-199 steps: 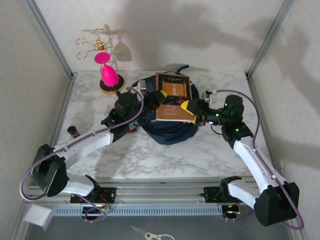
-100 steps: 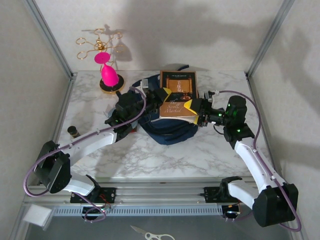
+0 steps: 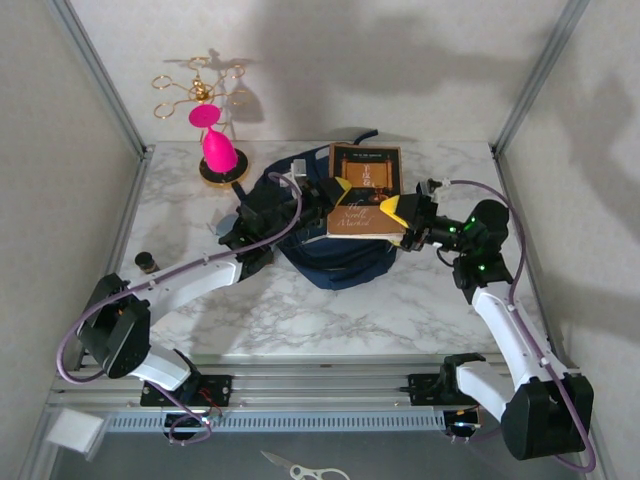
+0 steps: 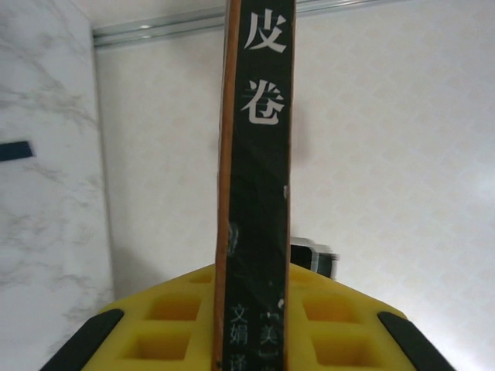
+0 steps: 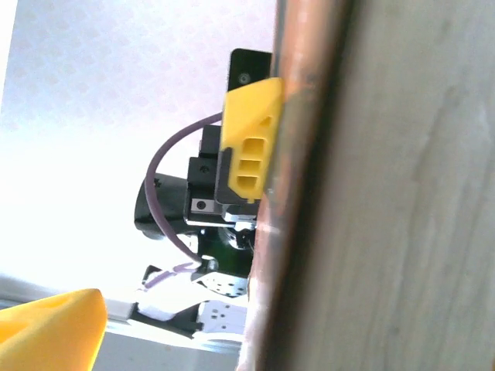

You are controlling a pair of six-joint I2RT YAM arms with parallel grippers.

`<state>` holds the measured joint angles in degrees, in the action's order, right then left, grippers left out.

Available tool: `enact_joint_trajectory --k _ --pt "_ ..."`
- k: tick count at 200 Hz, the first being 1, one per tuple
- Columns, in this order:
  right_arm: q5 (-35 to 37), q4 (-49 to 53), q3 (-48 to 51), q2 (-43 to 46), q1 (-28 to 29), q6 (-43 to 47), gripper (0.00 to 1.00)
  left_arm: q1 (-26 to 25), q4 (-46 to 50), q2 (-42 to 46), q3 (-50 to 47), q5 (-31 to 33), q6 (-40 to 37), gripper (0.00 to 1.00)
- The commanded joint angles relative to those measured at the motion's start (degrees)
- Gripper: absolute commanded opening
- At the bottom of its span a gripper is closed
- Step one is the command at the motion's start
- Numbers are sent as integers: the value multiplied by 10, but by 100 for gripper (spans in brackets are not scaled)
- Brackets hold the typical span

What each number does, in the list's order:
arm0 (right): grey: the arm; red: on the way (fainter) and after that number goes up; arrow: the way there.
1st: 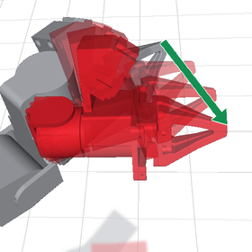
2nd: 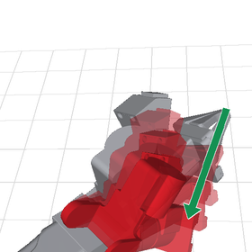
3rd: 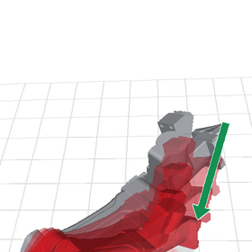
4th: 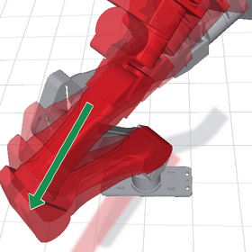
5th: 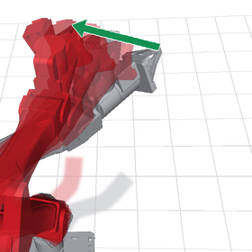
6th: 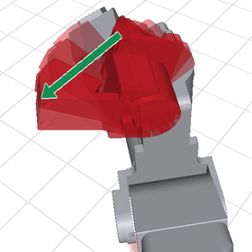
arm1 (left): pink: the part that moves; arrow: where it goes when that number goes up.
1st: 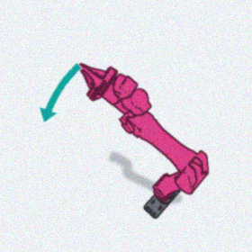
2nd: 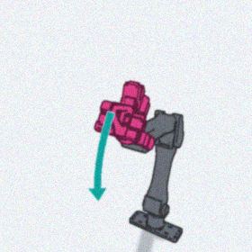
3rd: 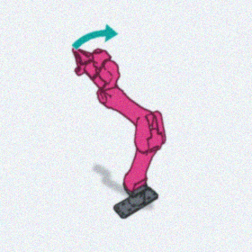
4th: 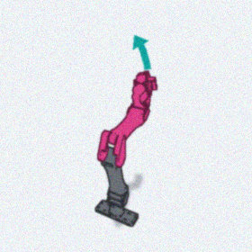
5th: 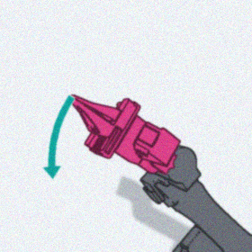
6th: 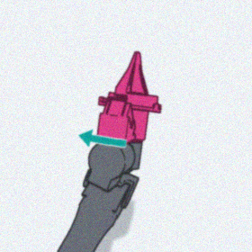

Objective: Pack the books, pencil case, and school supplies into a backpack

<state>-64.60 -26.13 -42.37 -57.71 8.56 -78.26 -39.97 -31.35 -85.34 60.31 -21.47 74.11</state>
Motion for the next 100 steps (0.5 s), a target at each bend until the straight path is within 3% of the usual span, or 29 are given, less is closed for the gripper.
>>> enact_joint_trajectory --k 1,26,60,100 --pt "-9 45 -43 23 -8 50 86 -1 77 17 39 33 -96 0" --pt "12 152 -68 25 -9 130 69 -1 135 20 56 44 -151 0" --pt "20 179 -60 4 -9 158 44 -6 139 15 58 34 -173 0" --pt "75 325 -88 -7 -28 266 13 -6 185 20 66 59 -231 0"
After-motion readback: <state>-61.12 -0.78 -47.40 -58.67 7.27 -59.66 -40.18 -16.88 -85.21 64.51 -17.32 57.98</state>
